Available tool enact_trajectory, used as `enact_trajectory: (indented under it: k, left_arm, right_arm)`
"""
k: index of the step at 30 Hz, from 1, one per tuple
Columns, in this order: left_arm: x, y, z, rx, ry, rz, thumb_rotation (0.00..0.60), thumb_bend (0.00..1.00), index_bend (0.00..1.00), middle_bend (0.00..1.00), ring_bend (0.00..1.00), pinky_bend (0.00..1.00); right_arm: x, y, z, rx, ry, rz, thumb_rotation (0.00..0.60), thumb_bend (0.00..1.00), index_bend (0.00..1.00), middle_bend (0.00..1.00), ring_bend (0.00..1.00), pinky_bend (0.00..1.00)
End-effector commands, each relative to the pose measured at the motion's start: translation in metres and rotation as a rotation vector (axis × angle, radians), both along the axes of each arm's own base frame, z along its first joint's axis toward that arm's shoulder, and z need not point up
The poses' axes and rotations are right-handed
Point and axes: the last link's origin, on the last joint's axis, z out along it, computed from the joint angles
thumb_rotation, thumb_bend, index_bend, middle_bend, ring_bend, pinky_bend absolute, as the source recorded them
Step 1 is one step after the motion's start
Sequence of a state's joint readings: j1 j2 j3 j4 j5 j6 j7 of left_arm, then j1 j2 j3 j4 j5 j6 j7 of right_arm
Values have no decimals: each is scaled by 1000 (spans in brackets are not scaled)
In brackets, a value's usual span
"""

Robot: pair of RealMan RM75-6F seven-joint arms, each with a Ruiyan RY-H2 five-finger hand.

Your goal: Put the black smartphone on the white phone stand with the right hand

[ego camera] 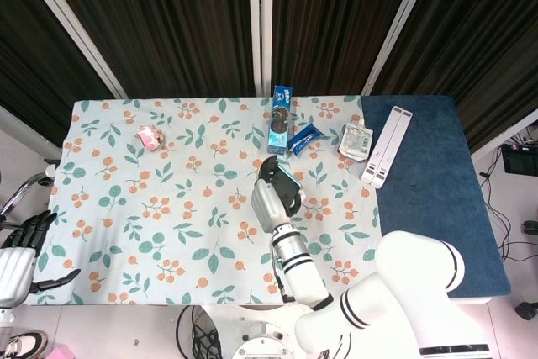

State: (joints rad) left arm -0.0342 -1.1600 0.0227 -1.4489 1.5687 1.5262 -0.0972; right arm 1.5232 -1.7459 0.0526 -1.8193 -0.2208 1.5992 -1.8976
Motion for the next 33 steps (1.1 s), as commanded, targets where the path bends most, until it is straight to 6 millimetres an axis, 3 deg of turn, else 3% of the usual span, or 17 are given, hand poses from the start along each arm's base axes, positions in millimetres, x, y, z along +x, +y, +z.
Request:
enact_trajectory:
  k: [1,33]
  left_arm:
    - [0,0,0,1,0,1,389,17,65,50,77,209]
    - [-5,-2,4,5,1,17,391,17,65,50,77,209]
  right_arm:
    - [-1,1,-2,4,4,1,600,199,792,572,551,225]
    - [-10,3,-15,2,17,26,600,199,792,572,554,203]
